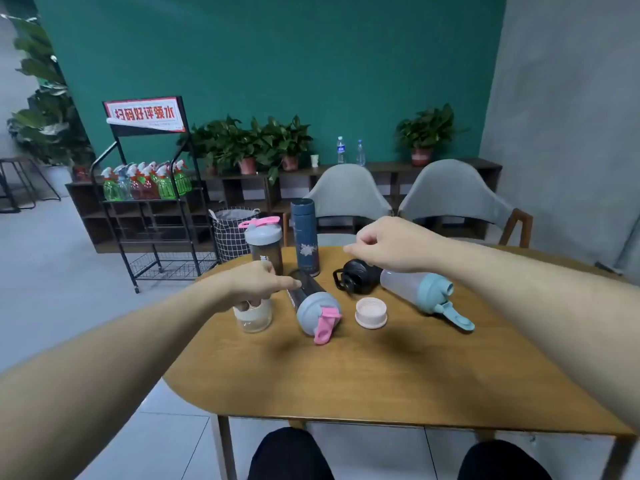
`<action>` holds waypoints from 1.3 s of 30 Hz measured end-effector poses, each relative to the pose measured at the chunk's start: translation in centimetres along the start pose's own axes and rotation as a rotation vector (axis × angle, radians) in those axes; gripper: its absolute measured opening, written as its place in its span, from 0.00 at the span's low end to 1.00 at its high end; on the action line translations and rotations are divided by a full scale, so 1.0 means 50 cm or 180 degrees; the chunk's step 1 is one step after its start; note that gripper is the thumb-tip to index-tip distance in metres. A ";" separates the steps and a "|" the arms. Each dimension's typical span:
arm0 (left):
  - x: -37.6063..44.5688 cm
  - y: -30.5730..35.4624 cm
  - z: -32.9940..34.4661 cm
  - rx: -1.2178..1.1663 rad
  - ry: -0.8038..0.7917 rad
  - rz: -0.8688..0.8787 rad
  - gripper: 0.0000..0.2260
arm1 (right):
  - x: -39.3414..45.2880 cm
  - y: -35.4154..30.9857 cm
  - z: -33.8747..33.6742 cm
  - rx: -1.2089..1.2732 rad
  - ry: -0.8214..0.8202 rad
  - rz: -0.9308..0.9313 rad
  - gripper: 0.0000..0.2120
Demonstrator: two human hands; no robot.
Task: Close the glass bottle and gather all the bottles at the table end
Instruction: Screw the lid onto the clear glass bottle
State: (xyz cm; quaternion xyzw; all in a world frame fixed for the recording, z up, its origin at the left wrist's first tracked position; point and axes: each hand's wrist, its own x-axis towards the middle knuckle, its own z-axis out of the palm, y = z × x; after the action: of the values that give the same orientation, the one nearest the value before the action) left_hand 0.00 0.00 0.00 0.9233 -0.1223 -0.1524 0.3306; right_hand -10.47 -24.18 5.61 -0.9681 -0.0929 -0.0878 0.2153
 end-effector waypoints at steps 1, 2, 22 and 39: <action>0.002 -0.016 0.004 0.0153 -0.0068 -0.0172 0.21 | 0.006 -0.002 0.011 -0.0064 -0.0086 0.0002 0.23; 0.013 -0.035 0.005 0.0216 -0.0041 -0.0337 0.24 | 0.017 0.001 0.021 -0.0082 -0.0113 -0.0012 0.23; 0.179 -0.249 0.069 -0.1425 0.1041 0.0040 0.44 | 0.184 0.200 0.244 -0.1441 -0.2202 0.0747 0.44; 0.135 -0.156 0.055 -0.0898 0.0924 0.0750 0.36 | 0.157 0.225 0.202 -0.0410 -0.1607 0.0980 0.32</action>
State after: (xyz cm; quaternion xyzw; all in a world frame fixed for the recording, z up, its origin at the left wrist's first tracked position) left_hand 6.19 2.09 -8.45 0.8596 -0.1578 0.0060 0.4860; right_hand 0.90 -28.69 -6.26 -0.9737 0.0102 0.1837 0.1343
